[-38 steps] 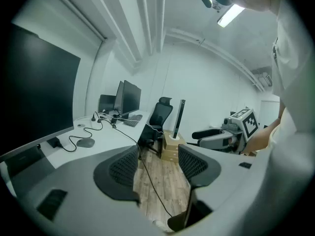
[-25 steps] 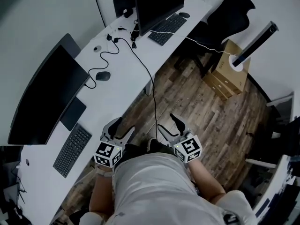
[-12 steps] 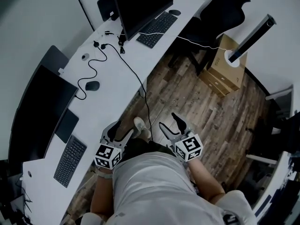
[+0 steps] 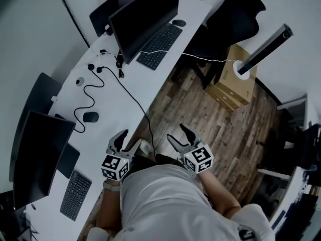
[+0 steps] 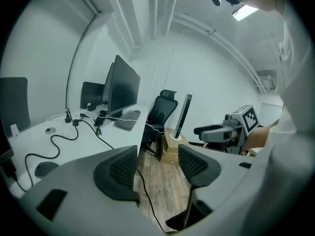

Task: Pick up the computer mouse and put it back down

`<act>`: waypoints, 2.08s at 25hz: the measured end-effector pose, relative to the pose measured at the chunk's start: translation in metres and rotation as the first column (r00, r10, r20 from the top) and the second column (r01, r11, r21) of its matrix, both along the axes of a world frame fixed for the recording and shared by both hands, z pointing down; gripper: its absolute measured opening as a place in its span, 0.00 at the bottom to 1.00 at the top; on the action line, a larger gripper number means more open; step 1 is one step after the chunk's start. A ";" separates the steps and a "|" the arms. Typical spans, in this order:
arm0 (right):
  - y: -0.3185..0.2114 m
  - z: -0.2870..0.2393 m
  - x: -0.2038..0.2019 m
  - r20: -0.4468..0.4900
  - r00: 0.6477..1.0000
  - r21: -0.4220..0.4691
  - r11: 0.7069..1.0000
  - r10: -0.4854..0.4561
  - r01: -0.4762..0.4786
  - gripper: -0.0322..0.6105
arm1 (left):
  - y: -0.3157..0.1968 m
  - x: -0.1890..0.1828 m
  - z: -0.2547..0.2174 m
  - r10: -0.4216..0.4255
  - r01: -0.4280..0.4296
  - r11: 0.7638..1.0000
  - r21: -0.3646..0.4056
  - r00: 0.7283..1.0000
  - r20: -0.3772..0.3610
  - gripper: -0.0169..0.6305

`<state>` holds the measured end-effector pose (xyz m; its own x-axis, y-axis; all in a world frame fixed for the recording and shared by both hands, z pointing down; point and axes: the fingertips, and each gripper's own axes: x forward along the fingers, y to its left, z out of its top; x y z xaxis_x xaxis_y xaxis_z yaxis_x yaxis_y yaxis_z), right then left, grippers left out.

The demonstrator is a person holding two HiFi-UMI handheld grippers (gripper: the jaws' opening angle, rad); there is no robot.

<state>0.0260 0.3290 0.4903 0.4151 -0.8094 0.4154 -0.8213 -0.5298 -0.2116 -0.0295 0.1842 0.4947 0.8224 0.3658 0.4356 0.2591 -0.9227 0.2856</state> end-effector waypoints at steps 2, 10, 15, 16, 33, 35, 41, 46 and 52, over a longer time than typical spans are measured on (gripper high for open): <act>-0.013 -0.001 0.017 -0.002 1.000 -0.008 1.000 -0.018 0.018 0.49 | -0.009 0.017 0.000 -0.005 0.005 1.000 -0.009 1.000 0.001 0.43; -0.077 0.004 0.055 -0.002 0.989 -0.044 0.988 -0.146 0.146 0.49 | -0.049 0.048 0.011 -0.071 0.072 0.997 -0.038 0.997 0.019 0.43; -0.123 0.004 0.065 -0.010 0.965 -0.060 0.963 -0.264 0.263 0.49 | -0.085 0.045 0.017 -0.160 0.161 0.986 -0.039 0.987 0.035 0.43; -0.132 0.005 0.064 -0.009 0.957 -0.066 0.955 -0.291 0.290 0.49 | -0.091 0.042 0.017 -0.181 0.183 0.982 -0.042 0.983 0.035 0.43; -0.294 0.042 0.013 0.063 0.662 -0.135 0.651 -0.747 0.747 0.49 | -0.179 -0.030 0.029 -0.596 0.603 0.796 -0.044 0.795 0.112 0.43; -0.308 0.050 0.006 0.076 0.630 -0.142 0.617 -0.773 0.774 0.49 | -0.184 -0.039 0.030 -0.633 0.641 0.766 -0.039 0.764 0.127 0.43; -0.343 0.074 -0.011 0.099 0.553 -0.160 0.536 -0.827 0.829 0.49 | -0.194 -0.073 0.035 -0.739 0.752 0.659 -0.026 0.653 0.169 0.43; -0.365 0.097 -0.027 0.135 0.485 -0.174 0.461 -0.864 0.870 0.49 | -0.190 -0.095 0.035 -0.807 0.825 0.565 -0.016 0.557 0.198 0.43; -0.389 0.124 -0.035 0.134 0.453 -0.233 0.416 -0.881 0.879 0.51 | -0.182 -0.113 0.032 -0.864 0.886 0.464 -0.010 0.455 0.215 0.43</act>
<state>-0.0087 -0.0602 0.6148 -0.4609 -0.6098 0.6448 -0.8695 0.4558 -0.1904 -0.1422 0.0023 0.5265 0.6586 -0.4555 0.5989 -0.7252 -0.5965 0.3438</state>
